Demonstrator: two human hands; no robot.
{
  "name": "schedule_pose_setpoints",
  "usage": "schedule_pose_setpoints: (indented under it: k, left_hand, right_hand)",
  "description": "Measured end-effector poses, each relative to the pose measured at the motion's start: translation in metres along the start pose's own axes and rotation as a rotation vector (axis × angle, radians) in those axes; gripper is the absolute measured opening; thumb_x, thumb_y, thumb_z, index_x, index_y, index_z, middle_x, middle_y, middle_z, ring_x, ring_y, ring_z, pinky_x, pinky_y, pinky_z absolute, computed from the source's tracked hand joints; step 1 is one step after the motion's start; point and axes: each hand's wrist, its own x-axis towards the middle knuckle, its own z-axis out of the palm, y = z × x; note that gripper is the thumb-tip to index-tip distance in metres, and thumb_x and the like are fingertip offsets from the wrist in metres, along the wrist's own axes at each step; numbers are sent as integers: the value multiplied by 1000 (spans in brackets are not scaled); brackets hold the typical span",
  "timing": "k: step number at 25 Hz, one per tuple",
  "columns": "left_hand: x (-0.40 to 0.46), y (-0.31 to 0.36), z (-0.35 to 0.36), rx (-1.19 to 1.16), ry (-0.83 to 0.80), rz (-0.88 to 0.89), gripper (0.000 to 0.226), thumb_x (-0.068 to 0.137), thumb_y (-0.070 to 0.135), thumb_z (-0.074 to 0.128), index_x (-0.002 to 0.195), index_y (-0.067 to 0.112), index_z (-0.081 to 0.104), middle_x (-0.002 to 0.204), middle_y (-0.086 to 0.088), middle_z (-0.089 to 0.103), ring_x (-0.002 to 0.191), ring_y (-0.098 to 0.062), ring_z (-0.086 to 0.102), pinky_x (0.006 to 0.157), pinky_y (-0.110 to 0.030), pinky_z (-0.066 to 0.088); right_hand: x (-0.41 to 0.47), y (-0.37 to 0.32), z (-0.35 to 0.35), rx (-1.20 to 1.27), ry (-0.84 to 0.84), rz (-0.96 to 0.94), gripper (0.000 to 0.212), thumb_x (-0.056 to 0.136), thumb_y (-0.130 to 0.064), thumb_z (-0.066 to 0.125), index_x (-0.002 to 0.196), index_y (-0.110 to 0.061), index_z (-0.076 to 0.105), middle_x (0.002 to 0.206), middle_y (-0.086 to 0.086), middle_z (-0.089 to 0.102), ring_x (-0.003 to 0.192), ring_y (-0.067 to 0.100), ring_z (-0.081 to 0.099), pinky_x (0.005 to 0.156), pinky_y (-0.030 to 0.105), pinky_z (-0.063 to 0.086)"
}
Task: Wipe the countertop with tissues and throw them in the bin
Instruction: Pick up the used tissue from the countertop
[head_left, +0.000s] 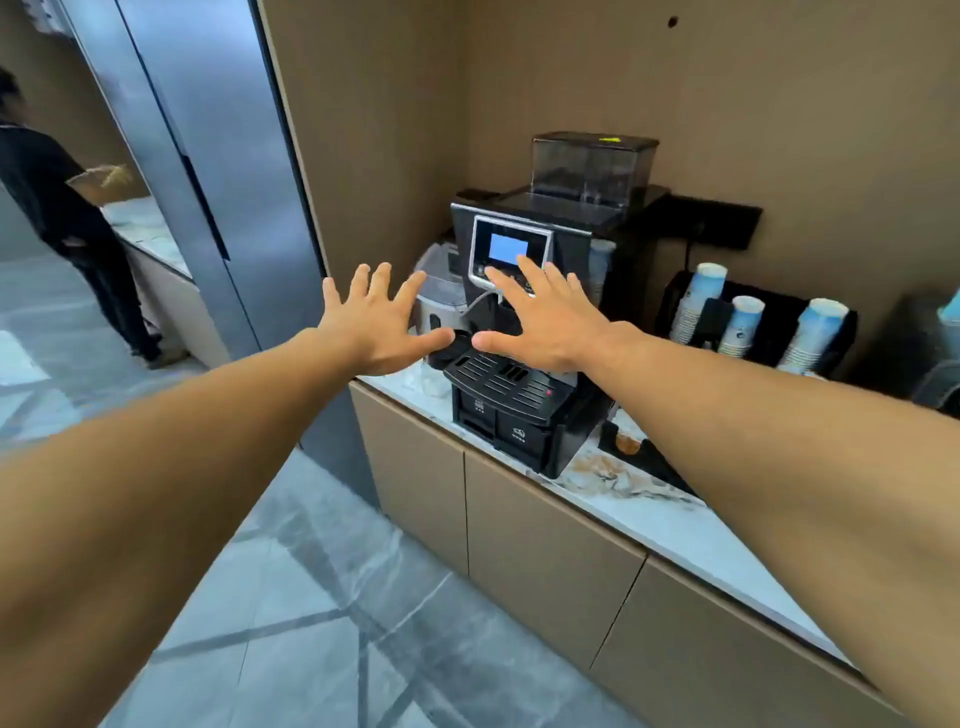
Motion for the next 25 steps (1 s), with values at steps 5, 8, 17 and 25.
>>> schedule_pose_setpoints:
  k: [5, 8, 17, 25]
  left_hand:
    - [-5, -63, 50, 52, -105, -51, 101, 74, 93, 19, 157, 38, -1, 168, -13, 2, 155, -34, -5, 118, -68, -2]
    - [5, -91, 74, 51, -116, -88, 101, 75, 91, 23, 157, 36, 3, 167, -15, 5, 155, -34, -1, 118, -67, 1]
    - [86, -155, 154, 134, -279, -186, 102, 76, 90, 28, 157, 35, 0, 167, -12, 3, 155, -34, -3, 119, -67, 2]
    - [174, -164, 223, 96, -402, -173, 99, 80, 82, 38, 157, 32, 3, 167, -12, 6, 155, -34, 0, 119, -67, 4]
  right_hand:
    - [41, -57, 65, 59, -90, -113, 91, 81, -81, 38, 153, -40, -1, 165, 7, -7, 151, 32, -9, 122, 52, -1]
    - [68, -74, 101, 60, -131, -139, 90, 83, -76, 41, 155, -35, 3, 165, 10, -1, 151, 33, -4, 122, 50, 1]
    - [171, -96, 216, 127, -238, -192, 87, 89, -64, 47, 155, -25, 6, 164, 13, 2, 150, 35, 4, 122, 49, 8]
    - [245, -81, 277, 202, -389, -88, 80, 93, -49, 52, 154, -23, 9, 164, 12, -2, 150, 36, 3, 122, 48, 11]
